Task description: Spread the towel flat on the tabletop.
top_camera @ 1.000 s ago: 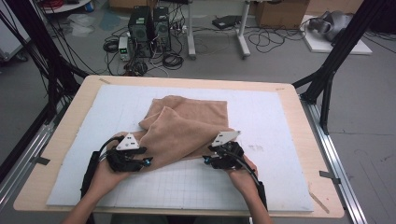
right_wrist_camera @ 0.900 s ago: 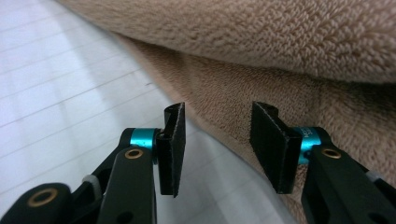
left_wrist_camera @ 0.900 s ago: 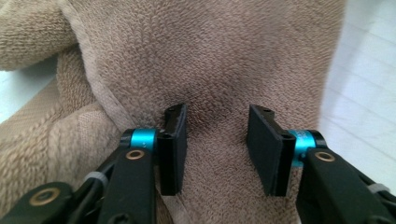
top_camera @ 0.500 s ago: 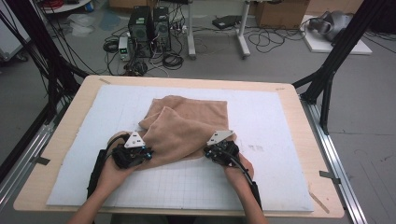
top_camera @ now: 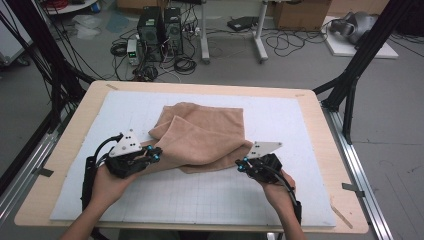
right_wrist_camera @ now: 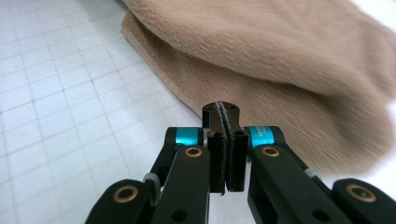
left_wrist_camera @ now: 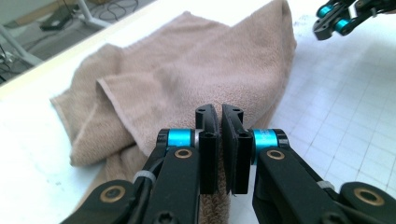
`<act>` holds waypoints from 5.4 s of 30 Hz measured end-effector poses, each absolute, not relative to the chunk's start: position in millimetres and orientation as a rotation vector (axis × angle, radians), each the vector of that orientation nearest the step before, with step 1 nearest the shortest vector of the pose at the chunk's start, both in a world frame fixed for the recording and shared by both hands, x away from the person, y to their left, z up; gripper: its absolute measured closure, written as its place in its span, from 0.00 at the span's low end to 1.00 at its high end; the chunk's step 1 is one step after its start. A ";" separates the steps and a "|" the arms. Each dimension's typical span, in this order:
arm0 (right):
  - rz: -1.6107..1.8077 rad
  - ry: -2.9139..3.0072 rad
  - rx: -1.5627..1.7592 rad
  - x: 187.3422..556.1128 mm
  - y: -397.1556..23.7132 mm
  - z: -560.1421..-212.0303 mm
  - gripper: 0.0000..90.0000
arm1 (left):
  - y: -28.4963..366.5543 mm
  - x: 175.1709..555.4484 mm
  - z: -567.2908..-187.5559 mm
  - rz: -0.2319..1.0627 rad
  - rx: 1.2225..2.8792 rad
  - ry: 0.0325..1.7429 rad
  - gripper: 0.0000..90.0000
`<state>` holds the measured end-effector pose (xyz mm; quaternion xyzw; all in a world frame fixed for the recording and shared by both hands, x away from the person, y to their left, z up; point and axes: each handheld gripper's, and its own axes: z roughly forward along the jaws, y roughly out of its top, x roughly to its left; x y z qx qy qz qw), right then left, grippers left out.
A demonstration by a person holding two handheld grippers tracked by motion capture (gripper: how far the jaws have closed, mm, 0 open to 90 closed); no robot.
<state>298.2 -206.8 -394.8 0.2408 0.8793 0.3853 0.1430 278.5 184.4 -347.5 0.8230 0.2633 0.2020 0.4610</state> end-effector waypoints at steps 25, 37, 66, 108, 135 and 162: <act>1.038 2.625 0.679 331.5 -128.8 -440.4 0.96 | 199.5 372.7 -359.6 0.564 1.939 0.974 0.95; 1.106 2.606 0.582 311.3 -171.2 -403.5 0.98 | 206.0 329.7 -328.8 0.543 1.858 0.859 0.95; 1.203 2.531 0.674 317.4 -219.6 -376.5 0.77 | 206.9 327.7 -354.4 0.490 1.983 0.849 0.64; 1.159 2.620 0.595 286.4 -204.8 -386.0 0.95 | 208.7 271.9 -376.4 0.270 1.964 0.676 0.91; 1.051 2.548 0.845 364.3 -200.2 -397.8 0.93 | 183.4 352.9 -413.0 0.407 2.010 0.921 0.83; 1.102 2.659 0.605 321.7 -179.4 -424.0 0.92 | 189.8 333.7 -422.5 0.378 2.225 0.810 0.86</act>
